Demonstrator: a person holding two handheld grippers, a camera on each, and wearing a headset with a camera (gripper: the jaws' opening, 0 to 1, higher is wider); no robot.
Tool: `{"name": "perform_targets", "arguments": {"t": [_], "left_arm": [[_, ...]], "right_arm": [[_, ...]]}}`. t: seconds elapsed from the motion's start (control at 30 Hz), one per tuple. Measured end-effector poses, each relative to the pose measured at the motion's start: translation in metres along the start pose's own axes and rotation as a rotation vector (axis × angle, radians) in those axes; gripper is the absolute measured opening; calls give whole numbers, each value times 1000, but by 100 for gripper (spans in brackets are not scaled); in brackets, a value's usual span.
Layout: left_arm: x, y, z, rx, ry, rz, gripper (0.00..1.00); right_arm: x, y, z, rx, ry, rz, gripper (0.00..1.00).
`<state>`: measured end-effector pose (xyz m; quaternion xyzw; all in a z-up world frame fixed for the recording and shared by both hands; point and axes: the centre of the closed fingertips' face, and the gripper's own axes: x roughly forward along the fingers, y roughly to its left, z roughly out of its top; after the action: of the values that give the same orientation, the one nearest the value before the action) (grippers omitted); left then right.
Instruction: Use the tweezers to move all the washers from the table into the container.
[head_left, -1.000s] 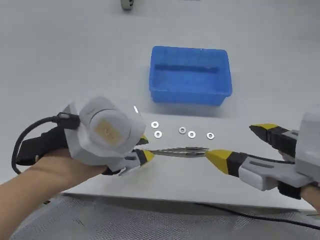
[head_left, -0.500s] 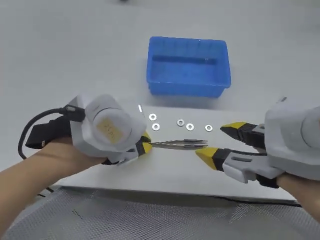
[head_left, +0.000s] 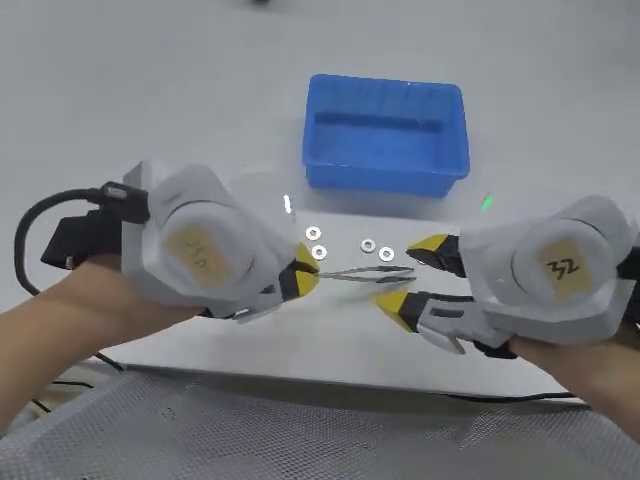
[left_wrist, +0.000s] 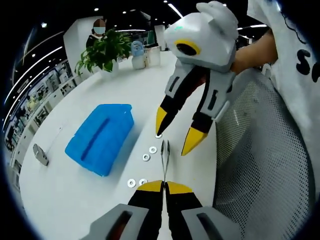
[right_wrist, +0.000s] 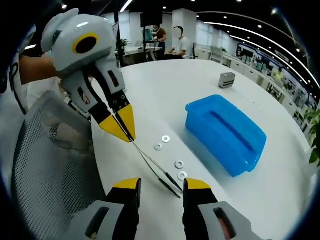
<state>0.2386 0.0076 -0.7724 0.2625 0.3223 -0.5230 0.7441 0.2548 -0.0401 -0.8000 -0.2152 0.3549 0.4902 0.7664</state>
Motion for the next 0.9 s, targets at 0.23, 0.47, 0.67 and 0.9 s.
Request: {"name": "perform_targets", "arguments": {"t": [0.23, 0.47, 0.67, 0.9], "left_arm": [[-20, 0, 24, 28, -42, 5, 0], [-33, 3, 39, 73, -55, 17, 0], [-41, 12, 44, 101, -47, 39, 0], [-45, 29, 49, 128, -45, 58, 0]], "right_arm": [[6, 2, 11, -1, -42, 27, 22], [13, 15, 33, -29, -102, 104, 12], [22, 20, 50, -56, -135, 126, 7], [26, 8, 64, -50, -163, 127, 3]]}}
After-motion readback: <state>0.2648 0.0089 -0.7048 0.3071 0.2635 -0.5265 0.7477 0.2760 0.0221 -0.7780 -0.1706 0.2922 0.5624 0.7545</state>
